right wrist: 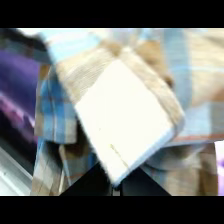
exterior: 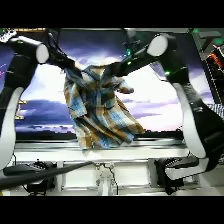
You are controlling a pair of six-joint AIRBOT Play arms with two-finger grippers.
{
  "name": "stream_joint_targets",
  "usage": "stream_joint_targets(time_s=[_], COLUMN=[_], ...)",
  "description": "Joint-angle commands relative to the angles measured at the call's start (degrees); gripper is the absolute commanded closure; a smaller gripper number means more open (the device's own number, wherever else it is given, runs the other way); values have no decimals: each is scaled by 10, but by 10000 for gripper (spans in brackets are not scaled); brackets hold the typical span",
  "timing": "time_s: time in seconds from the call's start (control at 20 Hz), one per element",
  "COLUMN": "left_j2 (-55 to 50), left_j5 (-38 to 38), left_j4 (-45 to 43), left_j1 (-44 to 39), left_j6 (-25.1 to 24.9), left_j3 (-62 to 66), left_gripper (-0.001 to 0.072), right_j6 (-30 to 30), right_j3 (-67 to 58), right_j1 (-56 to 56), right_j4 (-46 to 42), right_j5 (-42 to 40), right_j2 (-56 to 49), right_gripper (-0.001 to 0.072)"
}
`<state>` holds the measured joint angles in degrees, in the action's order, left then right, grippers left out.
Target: Fold the clothes and pants, and hang the long-sleeved shirts on hangers.
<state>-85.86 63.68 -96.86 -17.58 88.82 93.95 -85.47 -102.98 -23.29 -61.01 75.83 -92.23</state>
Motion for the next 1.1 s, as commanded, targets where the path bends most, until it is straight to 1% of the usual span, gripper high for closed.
stream_joint_targets(time_s=[0.0,0.1,0.2,0.25,0.3,0.35,0.45,0.7,0.8,0.9,0.95,1.05], left_j2=[-38,-48,-52,-52,-52,-52,-52,-36,-19,1,14,43], left_j5=[21,29,36,43,52,65,94,177,195,218,228,232], left_j4=[32,59,59,61,66,75,75,25,8,11,14,29], left_j1=[28,56,84,99,110,120,133,169,194,231,252,297], left_j6=[26,43,51,51,51,51,49,46,27,17,3,-24], left_j3=[-5,-5,-5,-5,-5,-5,-5,-5,-5,-5,-6,-11], left_gripper=[691,692,684,543,340,254,254,259,260,266,303,307], right_j6=[17,24,31,41,42,44,53,73,83,85,87,90], right_j3=[-1,-1,-1,-1,-2,-3,-4,-23,-28,-28,-28,-28], right_j1=[-27,-37,-37,-37,-37,-37,-39,-53,-55,-54,-54,-54], right_j4=[5,-9,-9,-9,-8,-4,-3,-3,-3,-9,-12,-19], right_j5=[3,-3,-7,-14,-24,-36,-48,8,14,14,14,13], right_j2=[-43,-60,-70,-71,-71,-71,-71,-71,-70,-70,-70,-70], right_gripper=[681,681,681,681,681,681,681,680,680,680,680,680])
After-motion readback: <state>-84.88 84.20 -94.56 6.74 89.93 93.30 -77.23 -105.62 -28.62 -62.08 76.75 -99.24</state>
